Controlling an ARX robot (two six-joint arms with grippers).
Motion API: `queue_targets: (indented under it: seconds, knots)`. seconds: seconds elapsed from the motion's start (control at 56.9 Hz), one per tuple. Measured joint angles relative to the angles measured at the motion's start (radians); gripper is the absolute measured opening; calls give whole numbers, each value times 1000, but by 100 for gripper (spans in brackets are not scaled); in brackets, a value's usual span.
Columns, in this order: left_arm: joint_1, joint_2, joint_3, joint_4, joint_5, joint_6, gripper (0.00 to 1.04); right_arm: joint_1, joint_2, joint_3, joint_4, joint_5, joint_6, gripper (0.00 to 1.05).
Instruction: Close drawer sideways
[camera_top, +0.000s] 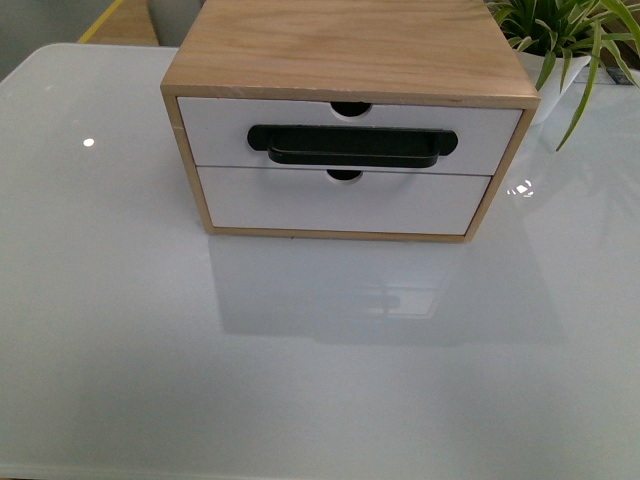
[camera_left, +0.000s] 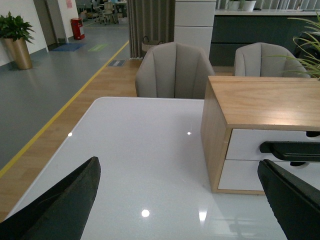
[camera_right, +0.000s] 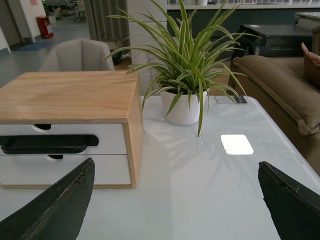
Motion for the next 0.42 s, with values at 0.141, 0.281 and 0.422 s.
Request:
queue_targets:
  seconds: [0.141, 0.281, 0.422]
  knots:
    - [0, 0, 0, 0, 0, 0, 96, 0, 0, 0, 0, 0, 0, 96]
    - [0, 0, 0, 0, 0, 0, 96, 0, 0, 0, 0, 0, 0, 96]
    - [0, 0, 0, 0, 0, 0, 96, 0, 0, 0, 0, 0, 0, 96]
